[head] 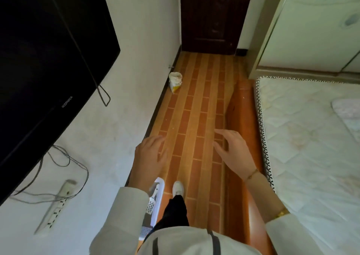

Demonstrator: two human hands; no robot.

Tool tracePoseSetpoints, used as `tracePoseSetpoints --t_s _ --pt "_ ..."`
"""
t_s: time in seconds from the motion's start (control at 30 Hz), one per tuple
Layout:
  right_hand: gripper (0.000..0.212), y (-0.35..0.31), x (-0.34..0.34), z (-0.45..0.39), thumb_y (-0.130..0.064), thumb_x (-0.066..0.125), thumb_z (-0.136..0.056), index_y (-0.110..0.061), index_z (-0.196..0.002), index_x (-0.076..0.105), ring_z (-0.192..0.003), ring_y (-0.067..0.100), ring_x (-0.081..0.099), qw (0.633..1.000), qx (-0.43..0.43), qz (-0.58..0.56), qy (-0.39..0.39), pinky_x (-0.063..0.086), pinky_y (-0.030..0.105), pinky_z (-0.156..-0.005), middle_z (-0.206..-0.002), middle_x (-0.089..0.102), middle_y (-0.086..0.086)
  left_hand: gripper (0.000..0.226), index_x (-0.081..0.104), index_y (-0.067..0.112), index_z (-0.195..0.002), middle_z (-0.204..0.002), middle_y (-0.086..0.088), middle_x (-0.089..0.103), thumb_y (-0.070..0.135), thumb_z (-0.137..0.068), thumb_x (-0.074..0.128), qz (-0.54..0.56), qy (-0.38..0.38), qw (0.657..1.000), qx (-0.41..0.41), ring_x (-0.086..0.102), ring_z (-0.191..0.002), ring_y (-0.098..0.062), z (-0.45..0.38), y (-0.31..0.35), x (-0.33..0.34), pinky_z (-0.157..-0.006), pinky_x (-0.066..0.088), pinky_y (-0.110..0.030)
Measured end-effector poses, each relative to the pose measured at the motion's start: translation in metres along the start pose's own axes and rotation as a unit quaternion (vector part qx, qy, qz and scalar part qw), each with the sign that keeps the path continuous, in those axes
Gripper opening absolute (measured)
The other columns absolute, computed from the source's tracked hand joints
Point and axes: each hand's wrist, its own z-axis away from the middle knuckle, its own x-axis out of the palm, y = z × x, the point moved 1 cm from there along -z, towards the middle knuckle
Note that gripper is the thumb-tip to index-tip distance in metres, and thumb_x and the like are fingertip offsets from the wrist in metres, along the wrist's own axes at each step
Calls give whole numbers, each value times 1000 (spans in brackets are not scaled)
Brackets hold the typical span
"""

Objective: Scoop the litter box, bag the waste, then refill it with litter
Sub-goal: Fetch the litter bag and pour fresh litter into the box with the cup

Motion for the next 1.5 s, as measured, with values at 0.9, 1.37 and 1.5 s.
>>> tracePoseSetpoints --t_s 0.9,1.37,1.5 --pt "42 127 2 -592 -25 62 -91 -18 -131 54 -127 16 46 999 40 10 -11 30 28 -109 -131 58 0 35 61 20 -126 -127 1 62 26 -92 63 -30 -14 999 3 54 -119 -19 -604 -57 110 -100 40 -35" --pt "42 203 -1 -904 -32 59 -93 -24 -134 53 -132 18 43 995 -30 -2 -99 28 36 -115 -134 56 -1 30 63 18 -120 -119 -2 66 19 -90 60 -36 26 997 -61 58 -111 -25 -860 -60 175 -93 47 -45" --pt "41 219 13 -979 -31 59 -93 -21 -133 54 -129 16 44 994 -43 -4 -103 32 28 -108 -133 57 -2 34 66 15 -113 -112 -2 68 31 -90 47 -51 37 996 -68 61 -104 -26 -927 -79 197 -86 47 -40"
